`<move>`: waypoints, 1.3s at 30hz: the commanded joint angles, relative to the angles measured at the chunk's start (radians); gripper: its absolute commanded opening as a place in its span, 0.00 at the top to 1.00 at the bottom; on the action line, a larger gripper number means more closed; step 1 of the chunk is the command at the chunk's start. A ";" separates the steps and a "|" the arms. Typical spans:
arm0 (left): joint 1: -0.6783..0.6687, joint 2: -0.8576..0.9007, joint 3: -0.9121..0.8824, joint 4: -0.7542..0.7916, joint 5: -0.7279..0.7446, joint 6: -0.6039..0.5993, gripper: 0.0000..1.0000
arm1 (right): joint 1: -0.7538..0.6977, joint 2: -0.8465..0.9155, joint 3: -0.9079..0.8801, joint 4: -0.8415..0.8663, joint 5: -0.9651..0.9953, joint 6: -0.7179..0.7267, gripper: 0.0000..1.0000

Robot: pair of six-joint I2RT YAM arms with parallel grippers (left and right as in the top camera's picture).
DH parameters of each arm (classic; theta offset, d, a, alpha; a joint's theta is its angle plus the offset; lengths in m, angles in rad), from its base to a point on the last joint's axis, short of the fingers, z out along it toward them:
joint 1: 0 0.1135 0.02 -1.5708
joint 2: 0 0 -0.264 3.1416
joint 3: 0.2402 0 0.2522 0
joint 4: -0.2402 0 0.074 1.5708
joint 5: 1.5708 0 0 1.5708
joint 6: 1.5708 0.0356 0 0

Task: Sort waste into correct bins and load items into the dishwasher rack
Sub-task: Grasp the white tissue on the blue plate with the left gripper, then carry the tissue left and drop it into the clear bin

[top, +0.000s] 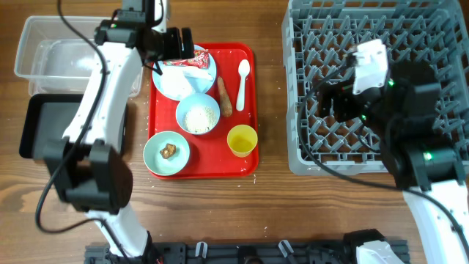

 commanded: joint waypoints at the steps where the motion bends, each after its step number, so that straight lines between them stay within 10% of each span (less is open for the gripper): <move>1: 0.000 0.122 0.018 -0.003 0.076 0.011 0.00 | 0.001 0.095 0.019 -0.046 -0.125 -0.006 0.00; 7: -0.005 0.267 0.018 -0.036 -0.037 -0.272 0.00 | 0.001 0.175 0.019 -0.055 -0.139 -0.005 0.00; 15: -0.055 0.389 0.018 0.008 -0.113 -0.303 0.04 | 0.001 0.177 0.019 -0.057 -0.138 -0.006 0.00; 21: -0.063 0.400 0.018 0.006 -0.112 -0.303 0.96 | 0.001 0.177 0.019 -0.062 -0.138 0.053 0.00; 39: 0.157 -0.074 0.102 -0.206 -0.143 -0.292 0.96 | 0.001 0.177 0.019 -0.061 -0.138 0.054 0.00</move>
